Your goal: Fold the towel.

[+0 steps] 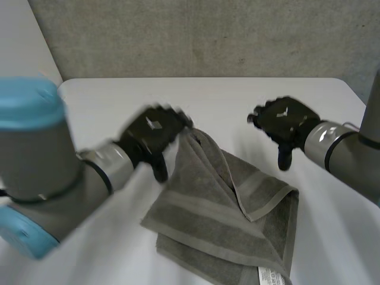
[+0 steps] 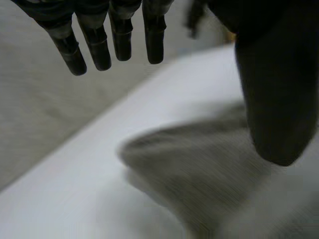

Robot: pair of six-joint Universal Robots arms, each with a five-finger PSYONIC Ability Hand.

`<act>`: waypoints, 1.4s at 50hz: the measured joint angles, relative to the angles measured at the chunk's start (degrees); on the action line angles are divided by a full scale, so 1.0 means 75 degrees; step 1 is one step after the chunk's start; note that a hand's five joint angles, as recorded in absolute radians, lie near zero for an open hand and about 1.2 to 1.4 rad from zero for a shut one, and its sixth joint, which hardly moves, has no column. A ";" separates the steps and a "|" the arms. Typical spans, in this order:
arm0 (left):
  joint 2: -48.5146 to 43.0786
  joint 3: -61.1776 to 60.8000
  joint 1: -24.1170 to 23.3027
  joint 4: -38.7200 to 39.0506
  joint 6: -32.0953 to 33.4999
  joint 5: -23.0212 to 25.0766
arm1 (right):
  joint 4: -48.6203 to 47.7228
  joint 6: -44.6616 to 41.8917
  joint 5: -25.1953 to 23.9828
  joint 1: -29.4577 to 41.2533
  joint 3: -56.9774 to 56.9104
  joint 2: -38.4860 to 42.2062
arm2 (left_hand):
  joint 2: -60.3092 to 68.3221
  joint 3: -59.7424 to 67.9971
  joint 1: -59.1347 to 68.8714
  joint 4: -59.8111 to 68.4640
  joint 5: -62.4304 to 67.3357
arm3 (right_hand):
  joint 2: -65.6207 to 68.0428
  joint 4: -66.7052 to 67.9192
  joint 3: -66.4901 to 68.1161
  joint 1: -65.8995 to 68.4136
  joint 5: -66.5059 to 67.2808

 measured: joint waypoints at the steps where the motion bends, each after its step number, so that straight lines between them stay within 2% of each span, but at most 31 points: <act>1: -0.0096 -0.0072 -0.0093 0.0017 0.0187 0.0022 | 0.0008 -0.0024 -0.0010 -0.0007 0.0068 0.0017 | 0.0000 0.0000 0.0000 0.0000 -0.0001 | 0.0000 0.0000 0.0000 -0.0001 0.0000; 5: -0.0730 -0.0426 -0.0577 0.0154 0.1208 0.0051 | -0.0054 -0.0063 -0.0043 -0.0053 0.0600 0.0126 | 0.0000 0.0000 0.0000 0.0000 0.0000 | 0.0000 -0.0001 -0.0001 -0.0001 0.0000; 8: -0.1090 -0.0601 -0.0780 0.0298 0.1644 0.0021 | -0.0219 -0.0016 -0.0071 -0.0074 0.1006 0.0216 | 0.0000 0.0000 0.0000 0.0000 0.0000 | 0.0000 -0.0001 -0.0001 -0.0001 0.0000; 19: -0.1645 -0.0752 -0.1148 0.0925 0.1863 -0.0032 | -0.1940 0.0123 -0.0271 -0.0098 0.2436 0.0521 | 0.0000 0.0000 0.0000 0.0000 0.0000 | 0.0073 0.0051 0.0073 0.0172 0.0115; 24: -0.1755 -0.0716 -0.1286 0.1037 0.1825 -0.0037 | -0.2608 0.0307 -0.0317 -0.0099 0.2749 0.0724 | 0.0000 0.0000 0.0000 0.0000 0.0001 | 0.1471 0.1305 0.1451 0.1474 0.1579; 27: -0.1800 -0.0702 -0.1336 0.1095 0.1814 -0.0042 | -0.2763 0.0499 -0.0343 -0.0102 0.2770 0.0875 | 0.0317 0.0305 0.0278 0.0247 0.0334 | 0.3643 0.3453 0.3588 0.3614 0.3703; 29: -0.1841 -0.0698 -0.1357 0.1152 0.1810 -0.0057 | -0.2816 0.0682 -0.0397 -0.0122 0.2742 0.0996 | 0.1613 0.1572 0.1532 0.1475 0.1682 | 0.5819 0.5592 0.5722 0.5829 0.5839; 30: -0.1853 -0.0697 -0.1361 0.1170 0.1810 -0.0064 | -0.2821 0.0718 -0.0415 -0.0130 0.2734 0.1018 | 0.2229 0.2186 0.2133 0.1965 0.2158 | 0.6274 0.6052 0.6170 0.6425 0.6308; 32: -0.1898 -0.0695 -0.1367 0.1244 0.1811 -0.0095 | -0.2829 0.0869 -0.0528 -0.0196 0.2689 0.1090 | 0.4088 0.4001 0.3844 0.3968 0.4055 | 0.7848 0.7580 0.7637 0.7898 0.7907; 34: -0.1937 -0.0689 -0.1367 0.1344 0.1815 -0.0145 | -0.2819 0.1012 -0.0687 -0.0300 0.2639 0.1116 | 0.6088 0.5867 0.5730 0.6026 0.6079 | 0.8150 0.8128 0.8076 0.8341 0.8422; 38: -0.1945 -0.0657 -0.1353 0.1528 0.1821 -0.0316 | -0.2785 0.1348 -0.0995 -0.0563 0.2516 0.1058 | 0.7997 0.7865 0.7404 0.8047 0.7993 | 0.8150 0.8156 0.8084 0.8350 0.8436; 41: -0.1873 -0.0600 -0.1313 0.1610 0.1822 -0.0482 | -0.2769 0.1643 -0.1110 -0.0743 0.2413 0.0965 | 0.8106 0.8000 0.7713 0.8303 0.8039 | 0.8150 0.8156 0.8086 0.8355 0.8436; 45: -0.1483 -0.0417 -0.1046 0.1756 0.1810 -0.0856 | -0.2742 0.2316 -0.1156 -0.1117 0.2105 0.0719 | 0.8107 0.8004 0.7757 0.8303 0.8041 | 0.8150 0.8156 0.8086 0.8365 0.8436; 51: -0.0802 -0.0260 -0.0133 0.1980 0.1758 -0.1142 | -0.2756 0.3347 -0.1105 -0.1792 0.1412 0.0561 | 0.8107 0.8006 0.7828 0.8303 0.8040 | 0.8150 0.8157 0.8174 0.8369 0.8437; 58: -0.0511 -0.0322 0.0952 0.2102 0.1560 -0.1121 | -0.2673 0.4096 -0.1001 -0.2259 0.0373 0.1233 | 0.7904 0.7943 0.7783 0.7869 0.8001 | 0.8150 0.8157 0.8264 0.8371 0.8437; 60: -0.0529 -0.0369 0.1172 0.2110 0.1481 -0.1100 | -0.2640 0.4248 -0.0984 -0.2283 0.0124 0.1475 | 0.7136 0.7254 0.7115 0.7036 0.7326 | 0.8150 0.8157 0.8266 0.8371 0.8437; 63: -0.0658 -0.0470 0.1501 0.2117 0.1321 -0.1045 | -0.2602 0.4526 -0.0945 -0.2256 -0.0295 0.1922 | 0.5172 0.5216 0.5186 0.5087 0.5364 | 0.8150 0.8157 0.8267 0.8371 0.8437; 66: -0.0859 -0.0530 0.1703 0.2125 0.1213 -0.0947 | -0.2580 0.4710 -0.0888 -0.2172 -0.0609 0.2269 | 0.4474 0.4492 0.4354 0.4398 0.4533 | 0.8150 0.8157 0.8289 0.8379 0.8437; 70: -0.1170 -0.0580 0.1969 0.2138 0.1134 -0.0741 | -0.2574 0.4821 -0.0728 -0.1989 -0.0888 0.2599 | 0.4340 0.4370 0.4157 0.4250 0.4326 | 0.8150 0.8157 0.8308 0.8380 0.8437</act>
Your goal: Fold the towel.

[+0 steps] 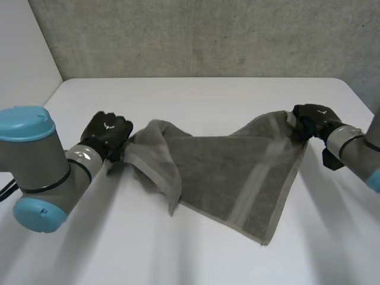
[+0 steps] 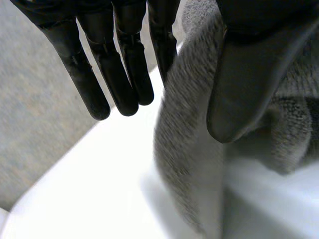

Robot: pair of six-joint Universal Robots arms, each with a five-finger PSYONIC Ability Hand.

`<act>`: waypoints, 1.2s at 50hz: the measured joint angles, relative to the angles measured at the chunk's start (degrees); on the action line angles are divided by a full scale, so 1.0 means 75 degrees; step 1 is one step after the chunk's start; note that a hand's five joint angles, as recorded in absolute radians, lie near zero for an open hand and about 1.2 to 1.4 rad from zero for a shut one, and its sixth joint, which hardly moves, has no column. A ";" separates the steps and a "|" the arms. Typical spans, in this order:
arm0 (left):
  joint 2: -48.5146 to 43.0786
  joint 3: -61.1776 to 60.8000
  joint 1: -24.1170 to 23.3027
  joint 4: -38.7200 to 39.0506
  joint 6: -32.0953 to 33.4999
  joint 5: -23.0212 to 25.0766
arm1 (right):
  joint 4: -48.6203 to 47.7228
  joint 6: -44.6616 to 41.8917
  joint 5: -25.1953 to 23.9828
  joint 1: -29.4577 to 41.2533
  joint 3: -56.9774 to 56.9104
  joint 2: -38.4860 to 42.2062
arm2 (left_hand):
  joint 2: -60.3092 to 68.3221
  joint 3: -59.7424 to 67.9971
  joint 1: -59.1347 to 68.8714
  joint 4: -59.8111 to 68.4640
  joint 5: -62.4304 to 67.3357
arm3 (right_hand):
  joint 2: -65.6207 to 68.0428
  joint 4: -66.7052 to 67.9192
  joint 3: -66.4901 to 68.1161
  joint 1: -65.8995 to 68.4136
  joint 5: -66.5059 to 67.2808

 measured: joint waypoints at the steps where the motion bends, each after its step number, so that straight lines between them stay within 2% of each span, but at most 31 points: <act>1: -0.0067 -0.0009 0.0069 0.0005 -0.0012 0.0056 | 0.0000 0.0011 0.0072 0.0062 -0.0055 0.0068 | -0.0052 -0.0039 -0.0056 -0.0048 -0.0057 | 0.0000 0.0000 0.0001 0.0000 0.0000; 4: -0.0214 -0.0007 0.0265 0.0012 -0.0040 0.0192 | 0.0000 0.0017 0.0284 0.0195 -0.0128 0.0178 | -0.0928 -0.0918 -0.0897 -0.0928 -0.0953 | -0.0067 -0.0073 -0.0068 -0.0090 -0.0093; 5: -0.0229 -0.0002 0.0291 0.0014 -0.0044 0.0207 | -0.0001 0.0017 0.0323 0.0213 -0.0135 0.0187 | -0.1230 -0.1216 -0.1187 -0.1227 -0.1262 | -0.0469 -0.0492 -0.0463 -0.0628 -0.0522; 9: -0.0281 0.0043 0.0502 0.0009 -0.0070 0.0267 | 0.0026 0.0017 0.0582 0.0297 -0.0108 0.0129 | -0.4183 -0.4125 -0.4034 -0.4083 -0.4199 | -0.6004 -0.5814 -0.5826 -0.6054 -0.6144; 12: -0.0243 0.0044 0.0592 0.0000 -0.0080 0.0265 | 0.0069 0.0017 0.0674 0.0315 -0.0015 -0.0047 | -0.4341 -0.4378 -0.4216 -0.4290 -0.4357 | -0.8071 -0.7992 -0.8068 -0.8059 -0.8358; 22: 0.0374 -0.0334 0.0764 -0.0077 -0.0110 0.0271 | 0.0324 -0.0134 0.0669 0.0312 0.0943 -0.1505 | -0.4342 -0.4378 -0.4216 -0.4290 -0.4358 | -0.8186 -0.8164 -0.8300 -0.8412 -0.8441; 29: 0.1470 -0.1240 0.0925 -0.0086 -0.0091 0.0538 | 0.0659 -0.0525 0.0598 0.0339 0.2158 -0.2725 | -0.4342 -0.4378 -0.4216 -0.4290 -0.4358 | -0.8186 -0.8164 -0.8300 -0.8413 -0.8441; 33: 0.2172 -0.1888 0.0867 -0.0048 -0.0078 0.1077 | 0.0807 -0.0966 0.0569 0.0447 0.2948 -0.3306 | -0.4342 -0.4378 -0.4216 -0.4290 -0.4357 | -0.8186 -0.8164 -0.8308 -0.8416 -0.8441; 36: 0.2797 -0.2476 0.0706 0.0000 -0.0051 0.1748 | 0.0865 -0.1376 0.0586 0.0670 0.3617 -0.3680 | -0.4342 -0.4378 -0.4216 -0.4290 -0.4358 | -0.8186 -0.8164 -0.8308 -0.8416 -0.8441; 41: 0.3262 -0.3064 0.0320 0.0240 -0.0006 0.2466 | 0.0873 -0.1691 0.0640 0.1055 0.4319 -0.3871 | -0.4342 -0.4378 -0.4216 -0.4290 -0.4357 | -0.8186 -0.8164 -0.8309 -0.8417 -0.8441; 46: 0.3114 -0.3327 -0.0234 0.0799 0.0029 0.2720 | 0.0779 -0.1739 0.0654 0.1483 0.4773 -0.3795 | -0.4342 -0.4378 -0.4216 -0.4290 -0.4357 | -0.8186 -0.8164 -0.8310 -0.8417 -0.8441; 51: 0.2569 -0.3300 -0.0742 0.1378 0.0165 0.2714 | 0.0520 -0.1684 0.0674 0.1827 0.4976 -0.3496 | -0.4342 -0.4377 -0.4217 -0.4289 -0.4353 | -0.8186 -0.8164 -0.8310 -0.8417 -0.8441; 55: 0.1984 -0.3131 -0.1064 0.1647 0.0625 0.2670 | 0.0238 -0.1647 0.0803 0.2098 0.5046 -0.3165 | -0.4328 -0.4359 -0.4198 -0.4288 -0.4335 | -0.8186 -0.8165 -0.8310 -0.8417 -0.8441; 60: 0.1248 -0.2801 -0.1333 0.1687 0.1561 0.2611 | -0.0056 -0.1638 0.1058 0.2398 0.5096 -0.2894 | -0.3563 -0.3623 -0.3449 -0.3651 -0.3445 | -0.8186 -0.8164 -0.8310 -0.8417 -0.8442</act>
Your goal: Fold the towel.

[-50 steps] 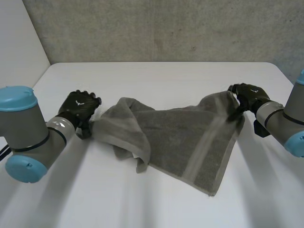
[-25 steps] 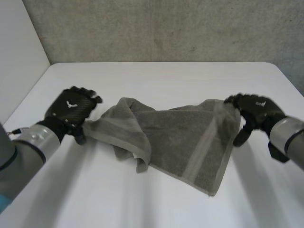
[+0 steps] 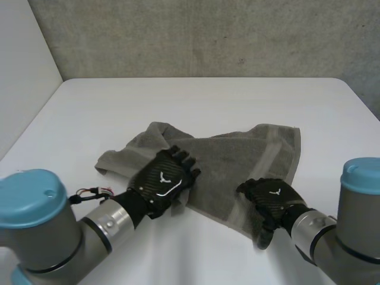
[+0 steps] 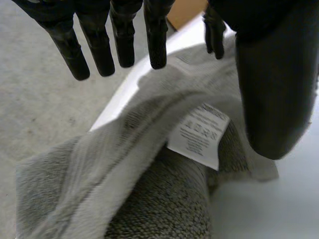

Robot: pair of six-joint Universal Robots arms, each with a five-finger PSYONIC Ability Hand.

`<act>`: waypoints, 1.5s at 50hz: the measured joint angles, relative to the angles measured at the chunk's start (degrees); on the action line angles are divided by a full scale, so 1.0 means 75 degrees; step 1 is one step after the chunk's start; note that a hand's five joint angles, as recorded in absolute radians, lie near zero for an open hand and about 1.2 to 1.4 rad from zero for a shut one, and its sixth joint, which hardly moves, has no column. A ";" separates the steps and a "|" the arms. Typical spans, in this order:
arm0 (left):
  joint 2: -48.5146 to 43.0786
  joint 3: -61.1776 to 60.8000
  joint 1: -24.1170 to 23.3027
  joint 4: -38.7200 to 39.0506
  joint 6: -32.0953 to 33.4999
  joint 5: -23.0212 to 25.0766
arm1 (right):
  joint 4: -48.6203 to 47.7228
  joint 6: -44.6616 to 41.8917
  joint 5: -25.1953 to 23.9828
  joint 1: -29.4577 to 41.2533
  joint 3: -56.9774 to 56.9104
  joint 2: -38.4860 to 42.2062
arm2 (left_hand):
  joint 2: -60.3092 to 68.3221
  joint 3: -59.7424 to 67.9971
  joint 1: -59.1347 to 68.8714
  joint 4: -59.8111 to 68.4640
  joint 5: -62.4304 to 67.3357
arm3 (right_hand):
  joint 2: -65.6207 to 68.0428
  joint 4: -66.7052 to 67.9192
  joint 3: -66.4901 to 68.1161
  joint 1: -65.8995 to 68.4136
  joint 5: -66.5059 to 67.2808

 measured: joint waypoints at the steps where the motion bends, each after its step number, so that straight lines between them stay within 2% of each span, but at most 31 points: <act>1: -0.0156 0.0082 -0.0044 -0.0009 0.0240 -0.0026 | -0.0080 -0.0009 0.0062 0.0065 0.0026 0.0054 | 0.0173 0.0176 0.0168 0.0194 0.0193 | 0.0000 0.0000 0.0000 0.0000 0.0001; 4: -0.0443 0.0241 -0.0104 -0.0032 0.0686 -0.0093 | -0.0255 -0.0035 0.0158 0.0176 0.0092 0.0131 | 0.0451 0.0466 0.0424 0.0459 0.0456 | 0.0000 0.0000 0.0000 0.0001 -0.0001; 7: -0.0703 0.0417 -0.0129 -0.0053 0.1035 -0.0221 | -0.0462 -0.0070 0.0223 0.0272 0.0182 0.0176 | 0.1711 0.1715 0.1690 0.1763 0.1633 | 0.0001 0.0000 0.0001 0.0007 0.0002; 16: -0.0805 0.0679 -0.0097 -0.0055 0.1040 -0.0520 | -0.0590 -0.0105 0.0246 0.0314 0.0257 0.0160 | 0.4805 0.4763 0.4733 0.4871 0.4705 | 0.0002 0.0000 0.0006 0.0028 0.0016; 19: -0.0763 0.0722 -0.0078 -0.0053 0.0949 -0.0547 | -0.0559 -0.0113 0.0237 0.0309 0.0257 0.0132 | 0.5314 0.5246 0.5266 0.5355 0.5259 | 0.0124 0.0069 0.0108 0.0233 0.0134; 28: -0.0641 0.0934 0.0087 -0.0058 0.0401 -0.0779 | -0.0473 -0.0480 0.0218 0.0278 0.0337 -0.0015 | 0.5402 0.5335 0.5340 0.5446 0.5361 | 0.0977 0.0835 0.0987 0.1090 0.1174; 35: -0.0568 0.1201 0.0624 -0.0092 -0.0717 -0.1318 | -0.0414 -0.0976 0.0208 0.0239 0.0574 -0.0143 | 0.5401 0.5335 0.5340 0.5446 0.5360 | 0.1545 0.1465 0.1578 0.1574 0.1719; 43: -0.0551 0.1307 0.1065 -0.0200 -0.1676 -0.1454 | -0.0474 -0.1185 0.0197 0.0204 0.0799 -0.0166 | 0.5401 0.5336 0.5341 0.5446 0.5361 | 0.1924 0.1827 0.1968 0.2064 0.2095; 54: -0.0552 0.1283 0.1107 -0.0277 -0.1807 -0.1431 | -0.0667 -0.1222 0.0189 0.0185 0.0840 -0.0150 | 0.5373 0.5332 0.5333 0.5430 0.5346 | 0.4426 0.4396 0.4533 0.4467 0.4560; 58: -0.0552 0.1281 0.1099 -0.0277 -0.1793 -0.1430 | -0.0789 -0.1217 0.0192 0.0177 0.0844 -0.0137 | 0.5307 0.5318 0.5303 0.5369 0.5298 | 0.4923 0.4782 0.4921 0.4823 0.4943; 75: -0.0548 0.1273 0.1098 -0.0274 -0.1792 -0.1442 | -0.0720 -0.1113 0.0318 0.0160 0.0845 -0.0808 | 0.5152 0.5181 0.5152 0.5218 0.5148 | 0.4604 0.4450 0.4583 0.4654 0.4644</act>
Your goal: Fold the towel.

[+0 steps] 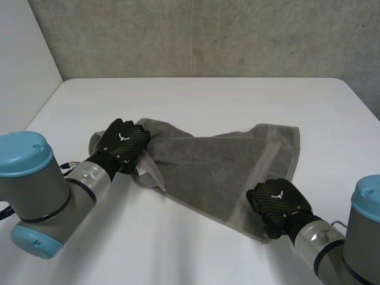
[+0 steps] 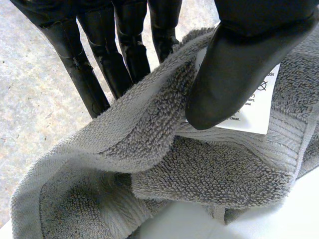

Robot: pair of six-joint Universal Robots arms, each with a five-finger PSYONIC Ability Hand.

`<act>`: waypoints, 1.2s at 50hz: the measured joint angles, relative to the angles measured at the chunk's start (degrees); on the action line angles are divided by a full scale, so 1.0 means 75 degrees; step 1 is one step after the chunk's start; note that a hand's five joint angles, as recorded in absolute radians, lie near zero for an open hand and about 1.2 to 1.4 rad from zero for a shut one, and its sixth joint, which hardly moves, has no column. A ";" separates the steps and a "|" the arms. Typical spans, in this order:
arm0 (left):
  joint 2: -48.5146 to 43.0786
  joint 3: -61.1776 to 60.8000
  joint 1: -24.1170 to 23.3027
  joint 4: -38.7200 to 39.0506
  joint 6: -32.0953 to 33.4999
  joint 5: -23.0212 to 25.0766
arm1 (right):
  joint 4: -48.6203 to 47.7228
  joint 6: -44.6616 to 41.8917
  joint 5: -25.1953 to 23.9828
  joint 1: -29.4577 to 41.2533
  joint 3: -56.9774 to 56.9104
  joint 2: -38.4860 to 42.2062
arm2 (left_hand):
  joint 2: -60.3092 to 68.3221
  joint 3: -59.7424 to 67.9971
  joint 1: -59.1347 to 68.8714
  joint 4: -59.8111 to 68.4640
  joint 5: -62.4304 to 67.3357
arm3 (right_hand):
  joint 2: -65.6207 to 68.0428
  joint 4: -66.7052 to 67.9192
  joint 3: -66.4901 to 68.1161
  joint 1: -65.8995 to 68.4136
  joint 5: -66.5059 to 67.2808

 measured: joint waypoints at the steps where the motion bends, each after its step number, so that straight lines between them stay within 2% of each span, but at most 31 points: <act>1: 0.0002 -0.0003 0.0000 0.0000 -0.0001 0.0000 | 0.0048 -0.0005 -0.0009 0.0000 0.0004 -0.0053 | -0.0008 -0.0017 -0.0006 -0.0008 -0.0012 | -0.0242 -0.0223 -0.0240 -0.0230 -0.0251; 11: 0.0015 -0.0051 -0.0012 -0.0006 0.0002 0.0000 | 0.0715 -0.0101 -0.0244 0.0000 0.0158 -0.0154 | -0.0286 -0.0294 -0.0297 -0.0285 -0.0286 | -0.1079 -0.1176 -0.1194 -0.1176 -0.1327; 27: 0.0019 -0.0074 -0.0012 0.0000 0.0005 0.0001 | 0.0650 -0.0412 -0.0508 -0.0099 0.0465 -0.0287 | -0.0319 -0.0323 -0.0332 -0.0303 -0.0316 | -0.1080 -0.1196 -0.1220 -0.1207 -0.1336; 55: 0.0008 -0.0062 -0.0001 0.0000 0.0006 0.0002 | 0.0131 -0.0506 -0.0724 -0.0348 0.0367 0.0166 | -0.0441 -0.0443 -0.0438 -0.0424 -0.0430 | -0.1015 -0.0858 -0.0851 -0.0899 -0.0840; 60: 0.0008 -0.0055 -0.0001 0.0000 0.0006 0.0000 | 0.0116 -0.0506 -0.0721 -0.0397 0.0369 0.0167 | -0.0601 -0.0580 -0.0634 -0.0604 -0.0621 | 0.0121 0.0091 0.0090 0.0118 0.0107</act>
